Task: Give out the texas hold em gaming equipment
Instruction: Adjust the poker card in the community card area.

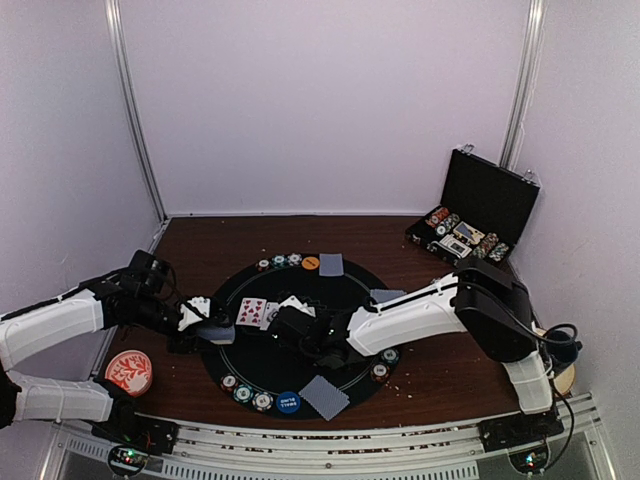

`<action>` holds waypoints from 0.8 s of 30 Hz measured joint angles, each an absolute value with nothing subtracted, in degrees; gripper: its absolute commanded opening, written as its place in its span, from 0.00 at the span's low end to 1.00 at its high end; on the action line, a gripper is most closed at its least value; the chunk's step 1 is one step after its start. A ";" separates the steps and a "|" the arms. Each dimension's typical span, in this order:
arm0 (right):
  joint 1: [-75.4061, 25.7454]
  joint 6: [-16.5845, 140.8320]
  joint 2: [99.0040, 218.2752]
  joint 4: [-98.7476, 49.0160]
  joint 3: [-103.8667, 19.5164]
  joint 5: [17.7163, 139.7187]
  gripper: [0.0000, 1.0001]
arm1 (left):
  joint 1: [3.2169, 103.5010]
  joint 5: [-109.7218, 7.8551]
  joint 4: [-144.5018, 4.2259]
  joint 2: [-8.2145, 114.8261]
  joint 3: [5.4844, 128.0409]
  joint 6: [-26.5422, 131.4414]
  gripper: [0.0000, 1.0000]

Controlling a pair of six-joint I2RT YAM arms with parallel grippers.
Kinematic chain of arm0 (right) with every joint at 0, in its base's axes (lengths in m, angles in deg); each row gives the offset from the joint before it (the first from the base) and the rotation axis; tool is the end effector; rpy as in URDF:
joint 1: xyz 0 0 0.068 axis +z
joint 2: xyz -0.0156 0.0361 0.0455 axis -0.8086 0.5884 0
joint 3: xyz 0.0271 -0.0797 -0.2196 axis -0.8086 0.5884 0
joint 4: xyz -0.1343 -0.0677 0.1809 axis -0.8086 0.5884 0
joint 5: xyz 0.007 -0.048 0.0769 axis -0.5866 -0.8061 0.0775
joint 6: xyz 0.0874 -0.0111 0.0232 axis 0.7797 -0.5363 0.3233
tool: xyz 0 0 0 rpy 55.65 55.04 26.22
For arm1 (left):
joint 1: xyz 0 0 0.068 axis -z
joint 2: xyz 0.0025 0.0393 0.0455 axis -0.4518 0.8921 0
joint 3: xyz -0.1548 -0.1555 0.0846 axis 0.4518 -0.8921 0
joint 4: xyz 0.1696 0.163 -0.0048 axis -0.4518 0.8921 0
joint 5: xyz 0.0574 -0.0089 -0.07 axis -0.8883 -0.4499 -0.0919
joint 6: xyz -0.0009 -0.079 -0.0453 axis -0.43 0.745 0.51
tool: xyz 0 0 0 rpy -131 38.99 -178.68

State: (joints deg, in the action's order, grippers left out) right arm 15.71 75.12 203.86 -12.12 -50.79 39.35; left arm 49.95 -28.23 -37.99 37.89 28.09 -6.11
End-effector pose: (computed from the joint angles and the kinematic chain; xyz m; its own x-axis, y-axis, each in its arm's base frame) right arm 0.1918 0.3937 0.0760 -0.5042 -0.5310 -0.6811 -0.5557 0.8031 -0.2148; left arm 0.1747 -0.1201 0.1451 -0.0869 0.7186 -0.6900 0.9686 0.2230 0.1103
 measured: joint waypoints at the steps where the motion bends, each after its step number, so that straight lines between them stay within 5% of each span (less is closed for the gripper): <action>1: 15.71 75.12 204.62 -12.10 -51.79 39.07 0.68 | 49.95 -28.26 -37.99 37.89 28.09 -6.11 0.16; 11: 15.71 75.03 206.88 -11.96 -55.03 37.84 0.69 | 49.95 -28.32 -37.99 37.89 28.09 -6.13 0.16; 24: 16.35 72.59 203.51 -18.43 -53.21 49.84 0.97 | 49.95 -29.04 -37.99 36.44 28.09 -5.24 0.15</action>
State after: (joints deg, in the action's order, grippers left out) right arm 16.35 72.59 203.51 -18.43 -53.21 49.84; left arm 49.95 -29.04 -37.99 36.44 28.09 -5.24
